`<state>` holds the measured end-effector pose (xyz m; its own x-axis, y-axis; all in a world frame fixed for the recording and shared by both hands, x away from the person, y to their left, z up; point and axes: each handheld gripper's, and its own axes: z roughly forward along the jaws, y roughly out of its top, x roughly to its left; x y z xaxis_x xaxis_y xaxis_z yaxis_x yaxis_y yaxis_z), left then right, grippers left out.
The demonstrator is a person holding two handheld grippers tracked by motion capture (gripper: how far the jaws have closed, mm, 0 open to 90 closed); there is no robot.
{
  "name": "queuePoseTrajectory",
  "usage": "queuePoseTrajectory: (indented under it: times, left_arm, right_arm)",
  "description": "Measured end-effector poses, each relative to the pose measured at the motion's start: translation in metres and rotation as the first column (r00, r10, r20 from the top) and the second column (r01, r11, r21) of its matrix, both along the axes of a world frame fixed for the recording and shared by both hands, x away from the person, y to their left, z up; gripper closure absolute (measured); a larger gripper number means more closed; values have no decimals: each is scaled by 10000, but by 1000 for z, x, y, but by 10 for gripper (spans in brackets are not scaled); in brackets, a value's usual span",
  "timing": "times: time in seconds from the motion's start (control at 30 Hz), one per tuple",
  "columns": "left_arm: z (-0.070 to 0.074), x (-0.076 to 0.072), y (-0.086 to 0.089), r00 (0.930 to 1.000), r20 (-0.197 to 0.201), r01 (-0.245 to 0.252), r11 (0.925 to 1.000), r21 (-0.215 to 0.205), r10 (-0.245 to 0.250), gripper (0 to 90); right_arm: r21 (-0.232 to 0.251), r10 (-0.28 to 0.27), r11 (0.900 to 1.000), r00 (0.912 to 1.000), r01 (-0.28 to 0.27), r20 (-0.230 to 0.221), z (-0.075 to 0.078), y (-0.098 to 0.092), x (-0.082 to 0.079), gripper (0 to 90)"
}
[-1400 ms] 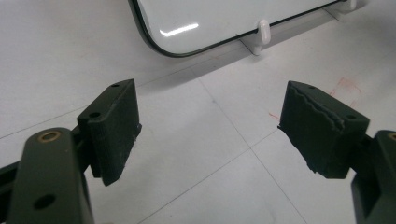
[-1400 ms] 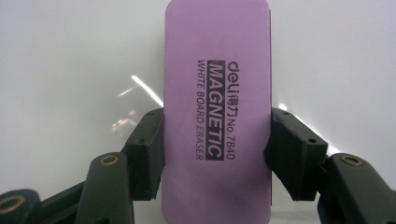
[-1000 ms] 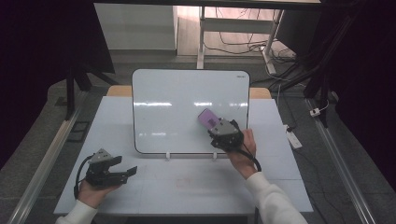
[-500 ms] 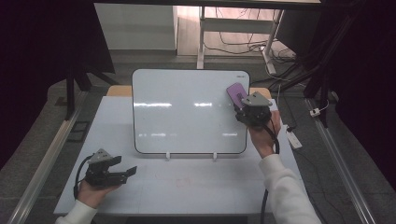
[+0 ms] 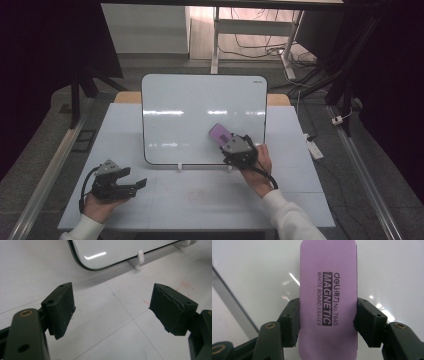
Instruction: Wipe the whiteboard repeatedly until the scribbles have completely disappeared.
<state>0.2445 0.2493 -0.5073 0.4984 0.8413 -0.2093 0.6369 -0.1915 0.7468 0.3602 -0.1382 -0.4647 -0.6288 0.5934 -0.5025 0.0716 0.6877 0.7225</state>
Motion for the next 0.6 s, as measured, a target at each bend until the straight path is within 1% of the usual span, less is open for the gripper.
queuePoseTrajectory:
  times: [0.07,0.13,0.17,0.23,0.3,0.33,0.37,0.43,0.47,0.5,0.53,0.6]
  left_arm:
    - [0,0,0,10000,22,-18,10000,11,18,204]
    - [0,0,1,10000,13,-16,10000,-11,16,204]
    - [0,0,0,10000,8,-19,10000,-4,19,204]
    - [0,0,0,10000,-5,-5,10000,-7,5,204]
    - [0,0,0,10000,16,-7,10000,-2,7,204]
    - [0,0,1,10000,17,-26,10000,-5,26,204]
    - [0,0,1,10000,8,-24,10000,-26,24,204]
    - [0,0,1,10000,2,-26,10000,-24,26,204]
    - [0,0,1,10000,3,-23,10000,-16,23,204]
    - [0,0,0,10000,9,-10,10000,-11,10,204]
    - [0,0,0,10000,17,-1,10000,-11,1,204]
    - [1,0,0,10000,32,-25,10000,-16,25,204]
  right_arm:
    - [239,-361,9991,9993,358,127,10,-9,8,409]
    - [704,-831,9941,9965,822,102,22,-20,19,408]
    - [934,-1062,9901,9943,1047,118,28,-26,24,408]
    - [1377,-1543,9788,9880,1513,115,40,-37,35,408]
    - [1573,-1927,9697,9810,1867,237,48,-46,42,408]
    - [1631,-2093,9657,9774,2021,286,51,-50,45,408]
    - [1827,-2223,9594,9747,2148,218,54,-54,47,408]
    - [2079,-2333,9516,9724,2263,95,57,-60,50,408]
    - [2145,-2302,9508,9731,2236,56,57,-61,51,408]
    - [2054,-2306,9528,9730,2237,97,56,-61,49,408]
    - [1920,-2202,9575,9755,2154,39,54,-58,46,408]
    - [1871,-1810,9652,9831,1827,-262,48,-53,40,408]
